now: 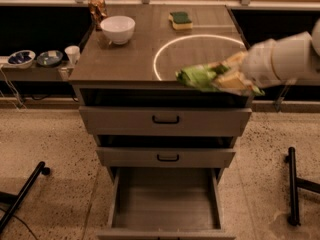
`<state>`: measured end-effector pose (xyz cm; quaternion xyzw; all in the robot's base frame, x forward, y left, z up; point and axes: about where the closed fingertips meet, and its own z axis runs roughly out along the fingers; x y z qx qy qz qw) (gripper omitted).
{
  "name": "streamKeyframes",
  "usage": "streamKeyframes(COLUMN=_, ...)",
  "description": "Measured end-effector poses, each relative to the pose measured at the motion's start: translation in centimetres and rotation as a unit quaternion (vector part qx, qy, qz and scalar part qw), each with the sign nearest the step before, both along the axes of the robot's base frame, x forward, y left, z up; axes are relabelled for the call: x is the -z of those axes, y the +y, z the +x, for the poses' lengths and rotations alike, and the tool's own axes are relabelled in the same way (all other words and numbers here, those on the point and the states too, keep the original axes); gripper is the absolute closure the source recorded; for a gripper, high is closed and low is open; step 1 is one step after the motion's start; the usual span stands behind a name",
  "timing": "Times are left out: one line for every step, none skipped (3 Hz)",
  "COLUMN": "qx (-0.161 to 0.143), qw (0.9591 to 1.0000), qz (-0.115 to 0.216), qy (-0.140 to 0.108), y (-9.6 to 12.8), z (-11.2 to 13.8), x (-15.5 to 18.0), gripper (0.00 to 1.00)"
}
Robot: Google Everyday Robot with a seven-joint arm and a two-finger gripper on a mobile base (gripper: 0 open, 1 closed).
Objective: Place green rice chip bag into bottom drawer
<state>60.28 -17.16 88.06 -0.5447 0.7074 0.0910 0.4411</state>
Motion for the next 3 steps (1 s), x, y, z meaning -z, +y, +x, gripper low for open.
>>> streamKeyframes(qx=0.037, qw=0.9979, qz=-0.038, qy=0.037, y=-6.2, z=-4.3, x=6.2, gripper=1.0)
streamKeyframes(qx=0.041, qw=0.9969, qz=-0.04, qy=0.054, y=-7.2, z=-5.3, x=8.2, gripper=1.0)
streamKeyframes(qx=0.029, qw=0.9939, qz=-0.024, qy=0.104, y=-7.2, z=-5.3, x=13.3, gripper=1.0)
